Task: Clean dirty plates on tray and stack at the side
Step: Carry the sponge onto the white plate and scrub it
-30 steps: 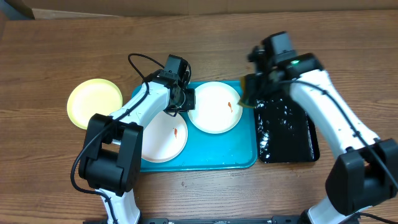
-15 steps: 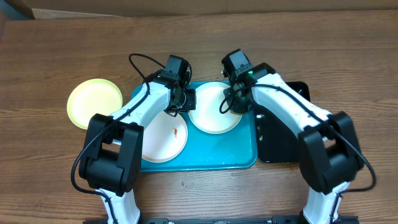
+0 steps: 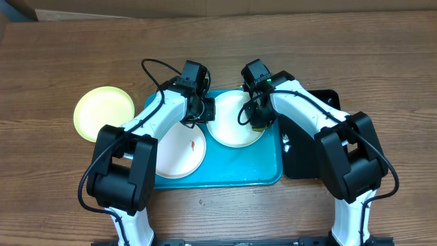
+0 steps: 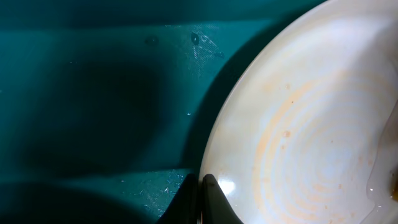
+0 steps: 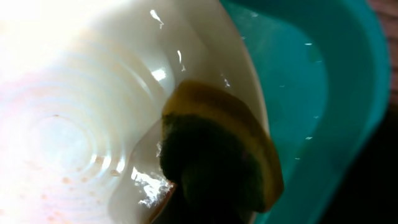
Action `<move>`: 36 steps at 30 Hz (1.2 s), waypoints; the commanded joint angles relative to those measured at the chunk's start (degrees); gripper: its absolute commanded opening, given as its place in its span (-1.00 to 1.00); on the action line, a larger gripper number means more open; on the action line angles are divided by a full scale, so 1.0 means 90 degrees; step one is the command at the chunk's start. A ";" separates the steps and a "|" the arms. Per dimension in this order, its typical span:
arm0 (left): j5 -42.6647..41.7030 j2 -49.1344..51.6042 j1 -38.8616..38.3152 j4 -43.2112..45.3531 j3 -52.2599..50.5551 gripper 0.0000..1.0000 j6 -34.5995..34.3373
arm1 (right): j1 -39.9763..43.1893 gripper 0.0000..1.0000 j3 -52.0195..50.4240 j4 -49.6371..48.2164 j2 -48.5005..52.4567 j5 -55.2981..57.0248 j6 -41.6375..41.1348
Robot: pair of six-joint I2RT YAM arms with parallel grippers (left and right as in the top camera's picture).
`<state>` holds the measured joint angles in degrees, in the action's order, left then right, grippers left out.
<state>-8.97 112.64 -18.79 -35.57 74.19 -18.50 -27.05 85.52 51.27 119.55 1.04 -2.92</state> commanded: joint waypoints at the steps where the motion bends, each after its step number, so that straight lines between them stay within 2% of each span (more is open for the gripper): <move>1: -0.0005 0.0056 -0.0053 -0.0027 -0.0007 -0.92 -0.0044 | -0.0029 -0.91 0.0000 -0.0046 0.0223 -0.1175 0.0000; 12: -0.0002 0.0056 -0.0053 -0.0017 -0.0007 -0.91 -0.0041 | 0.0085 -0.92 0.0141 -0.0355 0.0219 -0.3249 -0.0002; 17: 0.0000 0.0056 -0.0044 -0.0017 -0.0007 -0.90 -0.0041 | 0.0670 -0.92 0.0794 0.0027 0.0158 -0.4707 0.0032; 20: 0.0000 0.0056 -0.0044 -0.0017 -0.0007 -0.90 -0.0041 | 0.1086 -0.92 0.1095 0.0619 0.0056 -0.5554 0.0391; 24: 0.0000 0.0056 -0.0044 -0.0010 -0.0007 -0.83 -0.0041 | 0.1707 -0.92 0.1299 0.1843 -0.0175 -0.5353 0.0901; 29: 0.0000 0.0056 -0.0041 0.0056 -0.0007 -0.77 -0.0041 | 0.2555 -0.92 0.1297 0.3206 -0.0427 -0.3483 0.0945; 32: 0.0000 0.0056 -0.0044 0.0138 -0.0007 -0.64 -0.0041 | 0.2844 -0.92 0.1178 0.3521 -0.0425 -0.2501 0.0619; 36: -0.0002 0.0056 -0.0046 0.0272 -0.0007 -0.61 -0.0044 | 0.2890 -0.92 0.0903 0.3381 -0.0425 -0.1299 -0.0075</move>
<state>-8.97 112.64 -18.79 -33.87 74.19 -18.61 -0.71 95.57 82.54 117.86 -23.20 1.65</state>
